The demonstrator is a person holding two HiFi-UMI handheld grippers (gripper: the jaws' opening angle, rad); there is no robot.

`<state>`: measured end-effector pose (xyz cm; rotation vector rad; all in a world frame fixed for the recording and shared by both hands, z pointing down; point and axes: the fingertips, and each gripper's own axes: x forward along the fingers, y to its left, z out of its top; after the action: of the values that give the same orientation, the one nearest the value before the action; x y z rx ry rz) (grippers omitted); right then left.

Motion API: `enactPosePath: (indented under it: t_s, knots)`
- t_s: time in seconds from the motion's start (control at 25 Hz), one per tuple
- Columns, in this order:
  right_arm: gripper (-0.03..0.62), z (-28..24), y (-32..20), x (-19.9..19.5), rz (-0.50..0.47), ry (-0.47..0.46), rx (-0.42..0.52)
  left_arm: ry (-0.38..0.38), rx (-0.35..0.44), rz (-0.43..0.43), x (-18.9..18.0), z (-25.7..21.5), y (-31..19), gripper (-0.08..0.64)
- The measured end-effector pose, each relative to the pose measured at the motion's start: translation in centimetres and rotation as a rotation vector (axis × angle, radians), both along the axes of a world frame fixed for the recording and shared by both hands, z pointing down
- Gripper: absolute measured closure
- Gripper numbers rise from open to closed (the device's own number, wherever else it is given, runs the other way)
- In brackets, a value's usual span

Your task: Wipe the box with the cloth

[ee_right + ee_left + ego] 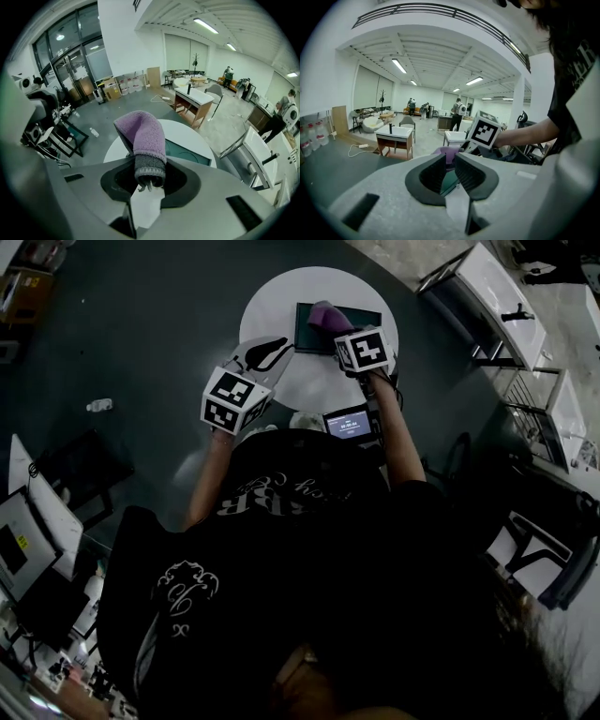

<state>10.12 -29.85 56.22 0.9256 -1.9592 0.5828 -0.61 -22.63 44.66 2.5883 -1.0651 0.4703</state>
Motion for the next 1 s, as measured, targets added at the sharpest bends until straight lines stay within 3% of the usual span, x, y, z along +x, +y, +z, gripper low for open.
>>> enactPosePath:
  t_s: [0.16, 0.44, 0.64, 1.0]
  knots:
    - [0.492, 2.7, -1.6, -2.7, -0.053, -0.007, -0.063, -0.016, -0.006, -0.028, -0.5, 0.2, -0.7, 0.494]
    - [0.491, 7.2, -3.0, -4.7, -0.048, 0.002, -0.178, -0.025, -0.022, -0.069, -1.8, 0.5, -1.4, 0.494]
    - [0.491, 8.3, -3.2, -2.1, -0.034, 0.053, -0.198, -0.013, -0.022, -0.061, -1.5, 0.5, -2.1, 0.494]
    - [0.491, 8.2, -3.2, 4.8, 0.082, 0.091, -0.211, 0.005, -0.018, 0.025, 1.0, 0.6, -3.2, 0.494]
